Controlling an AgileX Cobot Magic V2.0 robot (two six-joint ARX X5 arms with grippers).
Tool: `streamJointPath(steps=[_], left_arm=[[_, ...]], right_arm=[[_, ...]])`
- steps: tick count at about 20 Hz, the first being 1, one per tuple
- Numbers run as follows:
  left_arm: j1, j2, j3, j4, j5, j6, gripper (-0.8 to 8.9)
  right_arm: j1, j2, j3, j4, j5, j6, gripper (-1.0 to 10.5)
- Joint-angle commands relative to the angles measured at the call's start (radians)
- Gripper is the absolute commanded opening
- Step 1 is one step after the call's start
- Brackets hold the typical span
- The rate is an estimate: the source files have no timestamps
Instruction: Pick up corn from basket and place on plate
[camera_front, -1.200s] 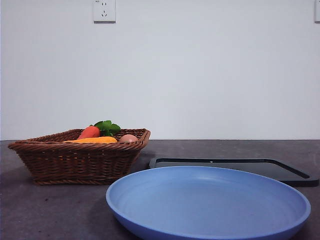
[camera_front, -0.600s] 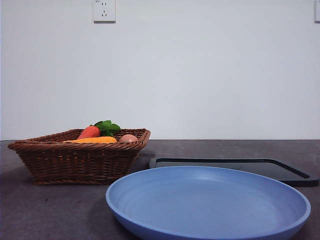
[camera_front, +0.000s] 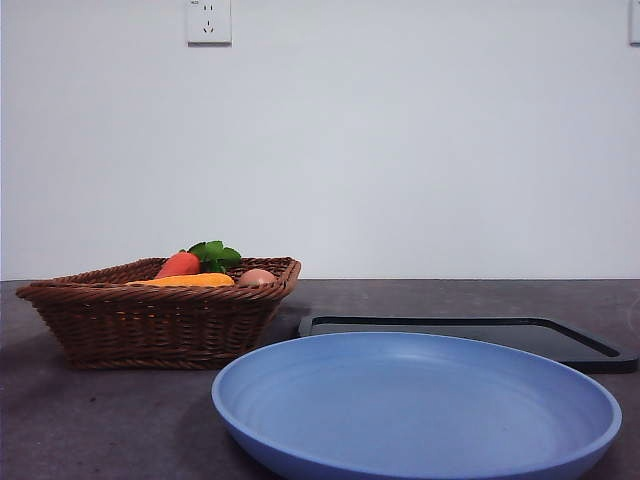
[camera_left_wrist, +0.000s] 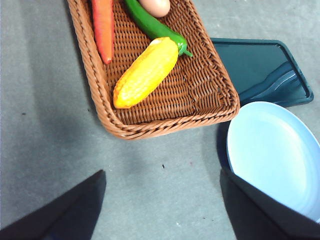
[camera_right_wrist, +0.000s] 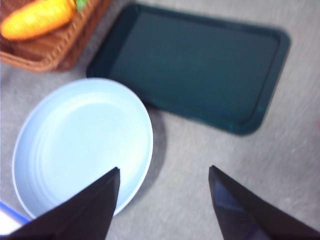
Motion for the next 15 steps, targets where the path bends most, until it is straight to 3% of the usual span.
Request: streamJointPath(steps=[1,4,15], left_arm=[[-0.002,0.012,0.016,0.008,0.005,-0.002,3.82],[-0.002,0.016,0.016,0.010,0.005,-0.002,3.78],[-0.002,0.016,0.016,0.013,0.005,-0.002,3.78]], right_arm=[[0.003,0.047,0.016,0.003,-0.020,0.018,2.9],[0.015,0.135,0.016,0.014,-0.061,0.018,2.9],[0.142,0.571,0.016,0.218,-0.063,0.031,2.9]])
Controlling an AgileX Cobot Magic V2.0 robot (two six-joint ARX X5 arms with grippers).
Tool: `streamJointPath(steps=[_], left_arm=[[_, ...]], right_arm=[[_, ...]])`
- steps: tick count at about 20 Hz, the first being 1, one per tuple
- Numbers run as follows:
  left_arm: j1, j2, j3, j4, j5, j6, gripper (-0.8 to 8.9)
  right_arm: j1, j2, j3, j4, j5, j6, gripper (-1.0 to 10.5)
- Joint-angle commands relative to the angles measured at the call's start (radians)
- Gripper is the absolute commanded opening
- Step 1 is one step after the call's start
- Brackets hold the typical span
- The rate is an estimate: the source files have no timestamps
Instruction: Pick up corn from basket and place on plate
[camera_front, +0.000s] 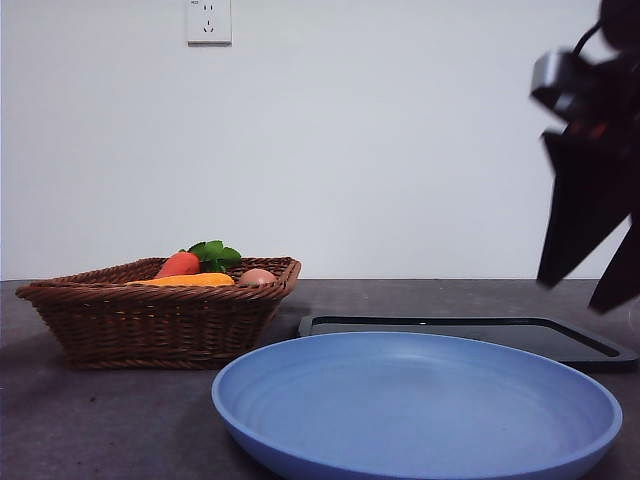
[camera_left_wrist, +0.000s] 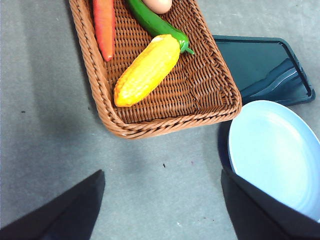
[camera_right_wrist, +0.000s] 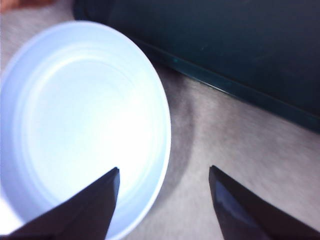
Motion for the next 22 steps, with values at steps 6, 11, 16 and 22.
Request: streamJointPath(steps=[6,11,16,22], left_arm=[[-0.002,0.005,0.016,0.009,0.005,-0.002,3.78],[-0.002,0.005,0.016,0.009,0.005,-0.002,3.78],[-0.005,0.005,0.016,0.010,0.005,-0.001,3.78],[-0.047,0.035,0.018,0.043,0.005,0.002,3.78]], right_arm=[[0.060,0.201,0.015,0.125,-0.004,0.018,2.6],[0.064,0.251,0.015,0.158,-0.003,0.023,1.5],[0.064,0.262,0.015,0.175,-0.004,0.024,0.2],[0.062,0.253,0.018,0.172,-0.005,0.052,0.0]])
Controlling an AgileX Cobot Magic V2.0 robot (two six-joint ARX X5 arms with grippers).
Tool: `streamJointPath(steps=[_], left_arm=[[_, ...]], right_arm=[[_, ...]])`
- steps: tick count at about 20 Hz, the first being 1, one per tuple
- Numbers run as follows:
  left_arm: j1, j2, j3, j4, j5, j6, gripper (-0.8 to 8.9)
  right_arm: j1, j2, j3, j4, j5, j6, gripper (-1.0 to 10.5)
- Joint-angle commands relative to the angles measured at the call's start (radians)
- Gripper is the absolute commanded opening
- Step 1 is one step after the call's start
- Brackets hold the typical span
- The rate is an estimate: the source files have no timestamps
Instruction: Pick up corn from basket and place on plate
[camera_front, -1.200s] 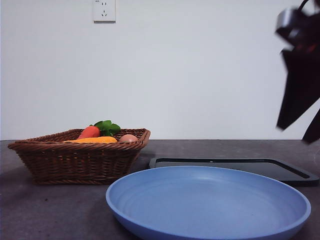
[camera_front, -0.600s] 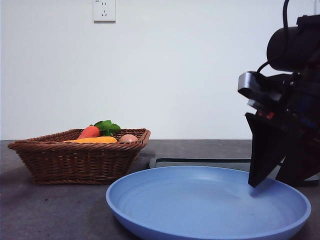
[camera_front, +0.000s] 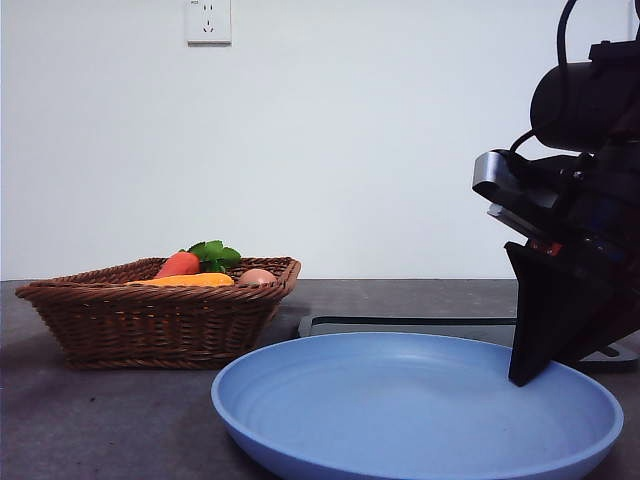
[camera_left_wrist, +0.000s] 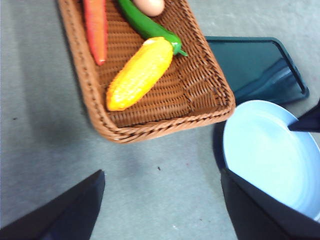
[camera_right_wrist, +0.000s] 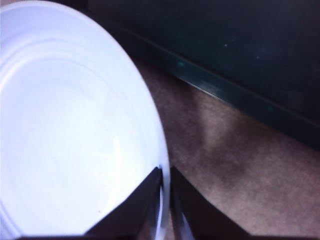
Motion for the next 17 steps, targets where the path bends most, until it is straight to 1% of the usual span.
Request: streamJointPath(steps=[1,3,6,7,9,11,14,17], left_arm=[[-0.026,0.036,0.019,0.031,0.004,0.002,3.78],[-0.056,0.077,0.034,0.057,-0.005,0.007,3.77],[-0.112,0.166,0.091,0.097,-0.071,0.044,3.77],[-0.131,0.201,0.113,0.113,-0.083,0.045,3.77],[-0.167,0.284,0.161,0.142,-0.100,0.076,3.77],[-0.209,0.377,0.207,0.168,-0.151,0.119,3.77],[-0.266,0.520,0.269,0.188,-0.257,0.207,3.77],[-0.299,0.665,0.319,0.230,-0.304,0.271,3.77]], right_arm=[[0.005,0.003,0.022,-0.004,-0.001,0.023,0.0],[0.005,-0.030,0.047,-0.051,-0.012,0.024,0.0],[0.005,-0.095,0.102,-0.152,-0.027,0.024,0.0],[0.005,-0.116,0.121,-0.190,-0.035,0.020,0.0],[0.005,-0.168,0.147,-0.247,-0.035,0.012,0.0],[0.005,-0.224,0.161,-0.284,-0.035,0.008,0.0],[-0.003,-0.313,0.168,-0.307,-0.035,0.011,0.0],[-0.033,-0.392,0.169,-0.317,-0.034,0.024,0.0]])
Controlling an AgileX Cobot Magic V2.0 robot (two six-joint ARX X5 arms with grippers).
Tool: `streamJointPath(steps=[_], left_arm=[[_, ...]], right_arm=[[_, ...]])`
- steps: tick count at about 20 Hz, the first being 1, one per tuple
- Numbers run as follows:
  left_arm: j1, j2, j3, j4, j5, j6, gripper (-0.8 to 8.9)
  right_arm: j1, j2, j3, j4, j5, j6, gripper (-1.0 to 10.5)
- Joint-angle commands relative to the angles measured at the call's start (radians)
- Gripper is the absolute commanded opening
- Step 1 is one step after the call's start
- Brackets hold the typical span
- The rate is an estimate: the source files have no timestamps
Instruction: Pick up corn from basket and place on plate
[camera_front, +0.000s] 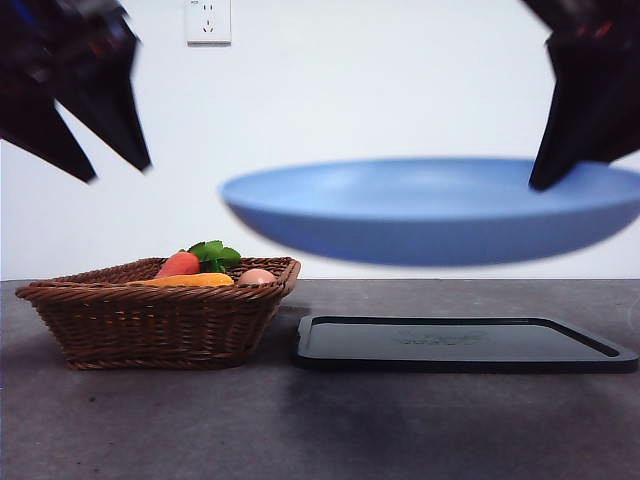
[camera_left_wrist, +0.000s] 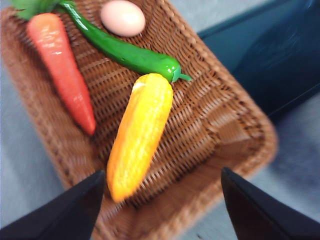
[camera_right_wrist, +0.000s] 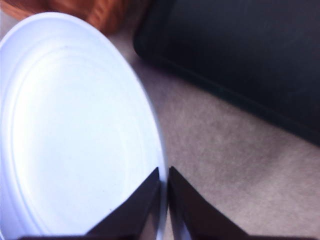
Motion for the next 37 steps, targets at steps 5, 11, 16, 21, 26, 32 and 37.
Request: streamJointPath(steps=[5,11,16,21,26,32,37], left_arm=[[-0.035,0.278,0.106,0.112,-0.064,0.107,3.77],[-0.035,0.464,0.193,0.143,-0.065,0.158,3.77],[-0.035,0.542,0.208,0.181,-0.064,0.187,3.77],[-0.036,0.573,0.208,0.195,-0.064,0.186,3.76],[-0.036,0.573,0.208,0.165,-0.064,0.182,2.61],[-0.035,0.563,0.237,0.110,-0.064,0.086,1.75],[-0.036,0.421,0.357,0.003,0.003,-0.017,1.65]], right_arm=[[-0.048,-0.108,0.021,-0.019,-0.005,0.018,0.0],[-0.053,-0.125,0.021,-0.030,-0.004,0.018,0.0],[-0.053,-0.125,0.021,-0.030,-0.003,0.018,0.0],[-0.053,-0.125,0.021,-0.013,-0.003,0.019,0.0],[-0.053,-0.125,0.021,-0.008,-0.003,0.018,0.0],[-0.053,-0.123,0.021,-0.008,-0.002,0.019,0.0],[-0.053,-0.064,0.021,0.021,0.006,0.035,0.0]])
